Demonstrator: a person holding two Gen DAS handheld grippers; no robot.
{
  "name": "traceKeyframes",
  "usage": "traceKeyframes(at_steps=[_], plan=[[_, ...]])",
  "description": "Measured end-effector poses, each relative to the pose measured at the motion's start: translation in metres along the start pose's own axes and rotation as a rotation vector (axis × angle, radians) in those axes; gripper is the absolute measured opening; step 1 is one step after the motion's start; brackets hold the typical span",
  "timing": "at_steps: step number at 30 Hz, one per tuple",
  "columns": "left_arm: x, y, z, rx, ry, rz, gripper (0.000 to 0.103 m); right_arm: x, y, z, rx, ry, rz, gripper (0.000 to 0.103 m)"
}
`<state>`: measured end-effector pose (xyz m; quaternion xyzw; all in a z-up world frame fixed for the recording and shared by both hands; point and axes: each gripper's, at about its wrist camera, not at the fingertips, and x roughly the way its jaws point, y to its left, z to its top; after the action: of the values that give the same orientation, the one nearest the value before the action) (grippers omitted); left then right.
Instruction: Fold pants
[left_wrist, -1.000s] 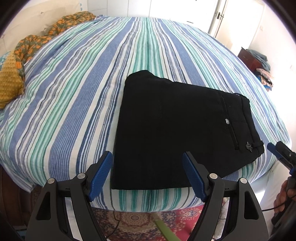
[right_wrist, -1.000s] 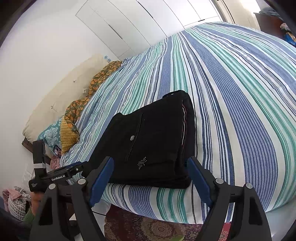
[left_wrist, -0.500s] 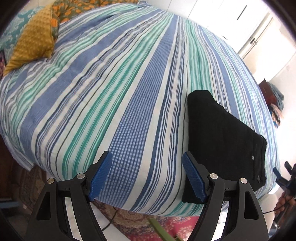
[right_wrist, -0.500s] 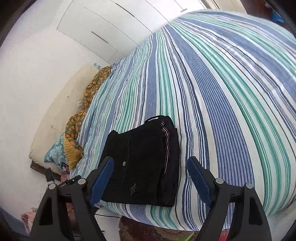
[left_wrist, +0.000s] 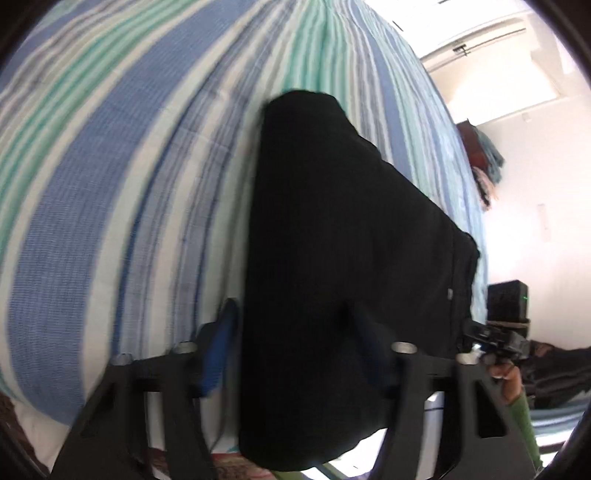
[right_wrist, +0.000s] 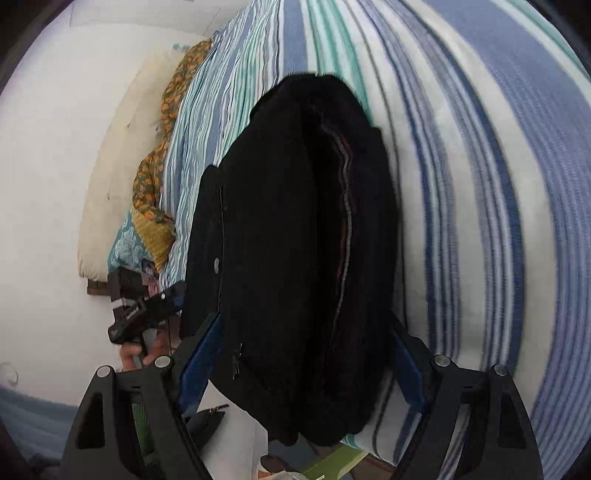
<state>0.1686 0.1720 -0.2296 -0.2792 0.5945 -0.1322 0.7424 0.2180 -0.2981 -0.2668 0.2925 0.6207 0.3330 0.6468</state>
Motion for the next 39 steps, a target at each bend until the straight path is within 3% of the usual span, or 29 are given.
traceKeyframes(at_steps=[2,4,6,12,14,15,17,18,19,21,23,25,31,39], plan=[[-0.005,-0.020,0.001,0.067,-0.031,0.051,0.021,0.009,0.005,0.004,-0.032,0.029,-0.018,0.070],[-0.019,-0.040,0.004,0.120,-0.057,0.049,0.021,0.009,0.013,0.007,-0.066,0.033,-0.015,0.047],[-0.033,-0.058,0.012,0.159,-0.088,0.017,0.020,-0.002,0.026,0.011,-0.110,0.013,0.001,0.040],[-0.062,-0.102,0.069,0.269,-0.237,0.018,0.021,-0.044,0.082,0.058,-0.285,-0.108,-0.002,0.038],[-0.058,-0.111,0.089,0.298,-0.308,0.047,0.030,-0.054,0.093,0.081,-0.331,-0.161,-0.029,0.038],[-0.051,-0.113,0.095,0.318,-0.344,0.117,0.034,-0.057,0.097,0.092,-0.351,-0.183,-0.044,0.040],[-0.038,-0.107,0.099,0.309,-0.397,0.333,0.069,-0.058,0.094,0.109,-0.363,-0.221,-0.114,0.052],[-0.036,-0.102,0.095,0.299,-0.424,0.416,0.070,-0.058,0.088,0.113,-0.349,-0.234,-0.193,0.068],[-0.036,-0.099,0.089,0.292,-0.444,0.454,0.072,-0.059,0.080,0.114,-0.331,-0.249,-0.312,0.081],[-0.041,-0.092,0.076,0.283,-0.465,0.459,0.082,-0.065,0.069,0.103,-0.337,-0.275,-0.483,0.081],[-0.044,-0.095,0.063,0.285,-0.511,0.498,0.092,-0.075,0.065,0.080,-0.349,-0.310,-0.550,0.085],[-0.045,-0.105,0.054,0.308,-0.549,0.531,0.097,-0.082,0.065,0.056,-0.351,-0.340,-0.598,0.103],[-0.054,-0.124,0.034,0.330,-0.590,0.605,0.099,-0.091,0.081,0.007,-0.387,-0.441,-0.726,0.103],[-0.054,-0.134,0.007,0.375,-0.564,0.636,0.100,-0.081,0.136,-0.028,-0.477,-0.537,-0.784,0.103]])
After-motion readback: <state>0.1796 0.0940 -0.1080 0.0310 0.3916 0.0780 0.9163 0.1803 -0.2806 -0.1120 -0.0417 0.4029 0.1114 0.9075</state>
